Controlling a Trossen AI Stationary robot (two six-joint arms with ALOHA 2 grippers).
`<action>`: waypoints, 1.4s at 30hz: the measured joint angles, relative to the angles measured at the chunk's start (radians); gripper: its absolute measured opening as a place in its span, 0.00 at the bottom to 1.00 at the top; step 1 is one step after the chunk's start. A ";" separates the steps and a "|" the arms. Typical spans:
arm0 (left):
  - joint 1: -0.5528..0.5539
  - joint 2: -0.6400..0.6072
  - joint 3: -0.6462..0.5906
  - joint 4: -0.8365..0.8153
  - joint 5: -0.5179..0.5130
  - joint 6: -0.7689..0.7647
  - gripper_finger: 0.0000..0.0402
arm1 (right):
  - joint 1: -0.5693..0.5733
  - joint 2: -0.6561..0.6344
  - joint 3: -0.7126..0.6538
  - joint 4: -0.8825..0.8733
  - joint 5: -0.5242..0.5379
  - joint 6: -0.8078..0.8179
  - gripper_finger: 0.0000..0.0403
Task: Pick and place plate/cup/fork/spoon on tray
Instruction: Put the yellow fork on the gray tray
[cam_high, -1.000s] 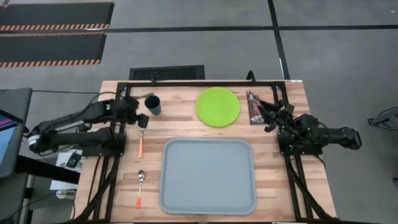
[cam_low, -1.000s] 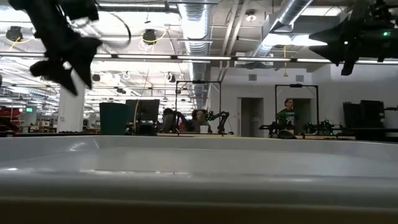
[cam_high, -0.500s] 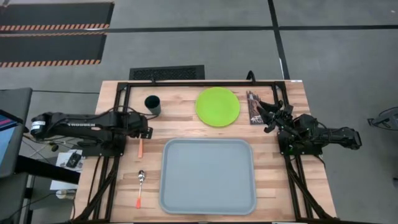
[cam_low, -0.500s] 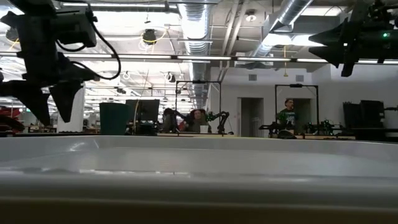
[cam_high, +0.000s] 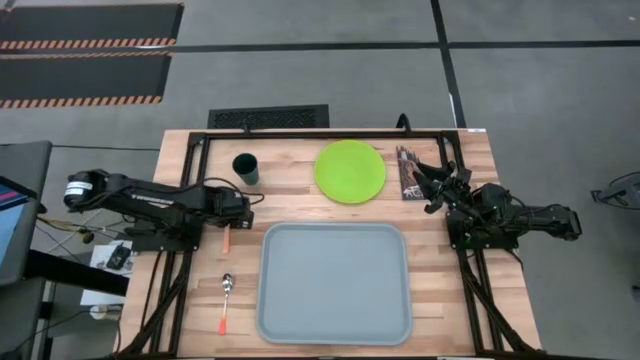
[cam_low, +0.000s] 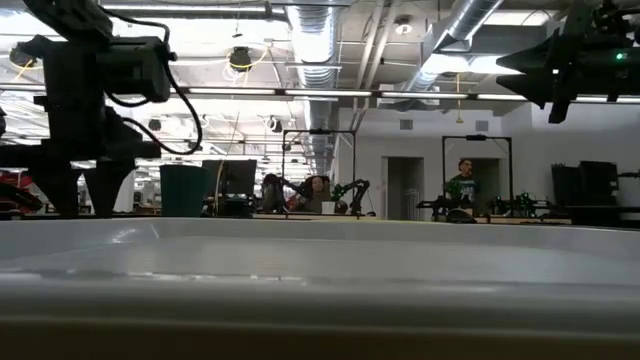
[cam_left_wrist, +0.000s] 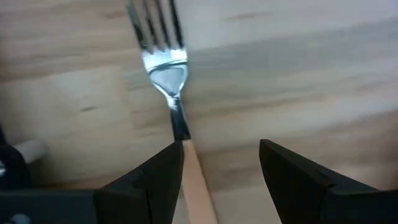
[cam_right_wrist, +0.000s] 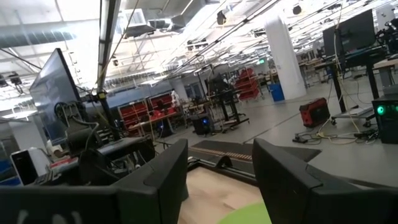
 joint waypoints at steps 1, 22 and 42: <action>0.000 0.015 0.002 0.000 -0.007 -0.008 0.50 | 0.000 0.000 0.000 -0.001 0.000 0.000 0.51; 0.008 -0.043 0.035 0.013 -0.160 0.019 0.46 | -0.003 0.000 0.000 0.006 0.000 0.109 0.49; 0.008 -0.028 -0.095 0.008 -0.174 -0.163 0.46 | -0.015 0.000 0.000 -0.059 0.000 0.149 0.48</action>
